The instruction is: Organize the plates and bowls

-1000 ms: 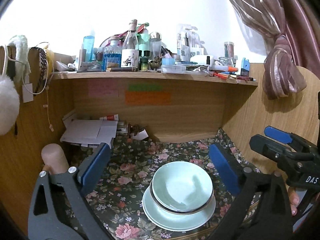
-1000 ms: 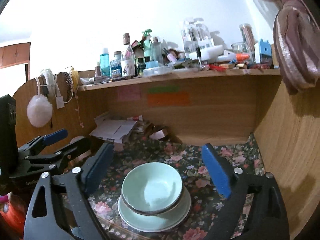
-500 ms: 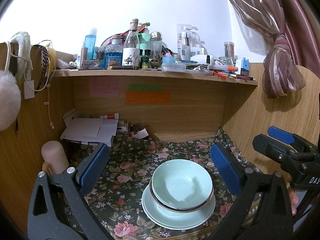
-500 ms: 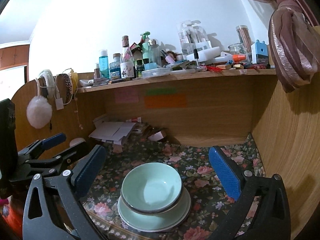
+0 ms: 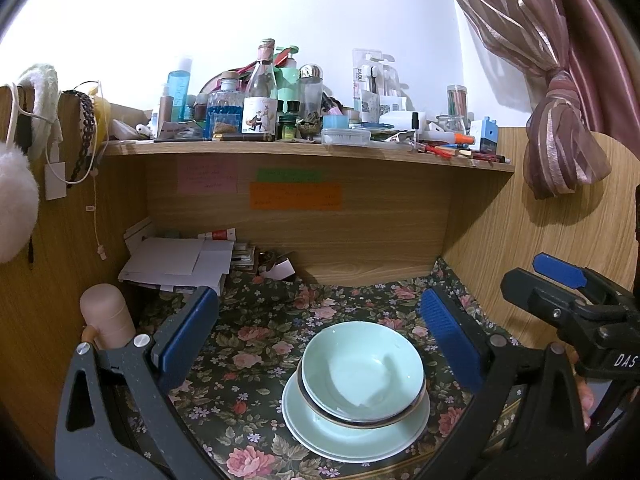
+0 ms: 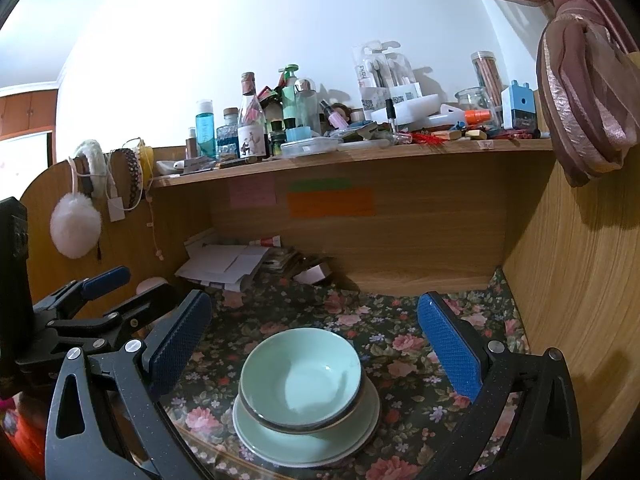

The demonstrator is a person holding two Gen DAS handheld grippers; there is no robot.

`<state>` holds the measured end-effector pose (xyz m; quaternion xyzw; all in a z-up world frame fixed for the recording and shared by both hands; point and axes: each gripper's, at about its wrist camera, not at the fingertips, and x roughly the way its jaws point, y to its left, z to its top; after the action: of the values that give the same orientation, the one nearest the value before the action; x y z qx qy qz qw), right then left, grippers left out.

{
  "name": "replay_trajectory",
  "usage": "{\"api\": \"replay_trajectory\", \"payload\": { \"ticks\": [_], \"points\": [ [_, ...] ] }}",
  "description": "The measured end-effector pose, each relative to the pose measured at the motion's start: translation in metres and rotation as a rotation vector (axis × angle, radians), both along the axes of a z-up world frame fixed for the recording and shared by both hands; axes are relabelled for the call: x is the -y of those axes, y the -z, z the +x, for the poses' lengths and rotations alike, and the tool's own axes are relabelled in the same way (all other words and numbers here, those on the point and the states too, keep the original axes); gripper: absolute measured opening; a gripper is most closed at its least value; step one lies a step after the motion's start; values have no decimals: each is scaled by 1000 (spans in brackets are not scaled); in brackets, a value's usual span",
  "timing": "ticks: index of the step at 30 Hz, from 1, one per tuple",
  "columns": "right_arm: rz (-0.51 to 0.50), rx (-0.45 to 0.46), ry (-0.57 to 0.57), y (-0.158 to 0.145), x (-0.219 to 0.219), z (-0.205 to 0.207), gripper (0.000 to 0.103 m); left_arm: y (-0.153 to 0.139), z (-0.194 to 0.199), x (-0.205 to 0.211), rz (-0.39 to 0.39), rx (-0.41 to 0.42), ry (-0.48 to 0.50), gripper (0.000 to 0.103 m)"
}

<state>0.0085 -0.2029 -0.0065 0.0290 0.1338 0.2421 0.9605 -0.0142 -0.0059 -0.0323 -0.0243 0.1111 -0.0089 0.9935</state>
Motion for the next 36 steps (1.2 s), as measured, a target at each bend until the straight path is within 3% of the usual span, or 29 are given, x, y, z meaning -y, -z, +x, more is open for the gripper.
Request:
{"api": "replay_trajectory", "payload": {
  "ticks": [36],
  "points": [
    [18,-19,8,3,-2,3,103,-4,3,10,-14,1,6,103]
  ]
}}
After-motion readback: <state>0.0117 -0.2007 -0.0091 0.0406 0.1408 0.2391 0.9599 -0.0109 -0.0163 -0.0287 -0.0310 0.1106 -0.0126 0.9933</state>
